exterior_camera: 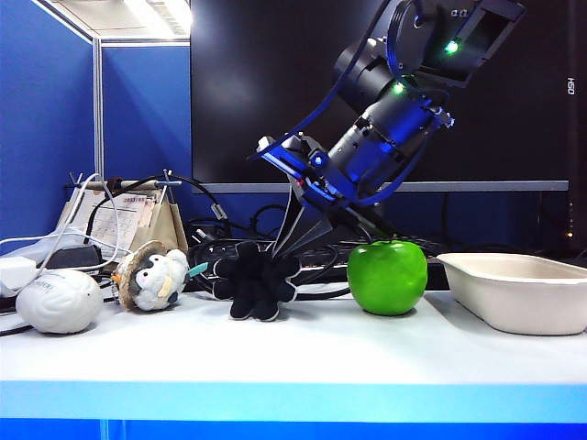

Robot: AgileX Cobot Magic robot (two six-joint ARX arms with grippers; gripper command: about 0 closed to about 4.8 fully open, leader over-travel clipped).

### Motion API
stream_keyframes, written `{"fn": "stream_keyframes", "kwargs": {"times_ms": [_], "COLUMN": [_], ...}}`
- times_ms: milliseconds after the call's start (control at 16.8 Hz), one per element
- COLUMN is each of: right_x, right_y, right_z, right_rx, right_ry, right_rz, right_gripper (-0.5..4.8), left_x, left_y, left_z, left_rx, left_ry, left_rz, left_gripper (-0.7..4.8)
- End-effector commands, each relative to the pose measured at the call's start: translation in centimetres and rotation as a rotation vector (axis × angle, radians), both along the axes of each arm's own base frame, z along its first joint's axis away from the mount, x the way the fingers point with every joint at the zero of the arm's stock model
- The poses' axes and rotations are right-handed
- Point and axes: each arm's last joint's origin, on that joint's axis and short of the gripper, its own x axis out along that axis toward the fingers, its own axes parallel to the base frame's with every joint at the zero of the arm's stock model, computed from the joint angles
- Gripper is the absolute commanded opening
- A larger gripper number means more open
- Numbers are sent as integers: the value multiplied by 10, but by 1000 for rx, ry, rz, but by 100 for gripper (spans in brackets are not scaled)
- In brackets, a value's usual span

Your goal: Identity fluffy octopus among items on the table, put them into the paper lunch box.

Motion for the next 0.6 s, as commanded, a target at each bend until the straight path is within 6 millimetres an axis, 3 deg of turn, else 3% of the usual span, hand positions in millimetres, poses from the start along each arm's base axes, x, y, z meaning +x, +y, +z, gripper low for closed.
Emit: {"fn": "stream_keyframes", "kwargs": {"times_ms": [60, 418, 596], "right_x": [4, 17, 16], "right_y": [4, 11, 2], "right_z": [14, 78, 102], "right_rx": [31, 43, -27], "right_ry": [-41, -76, -90], "right_rz": [6, -1, -57], "right_gripper": [-5, -5, -5], "left_x": [0, 0, 0], "left_y": [0, 0, 0], "left_z": [3, 3, 3], "left_rx": [1, 1, 1], "left_ry": [-19, -19, -19], "left_rz": [-1, -1, -1], "left_gripper": [283, 283, 283]}}
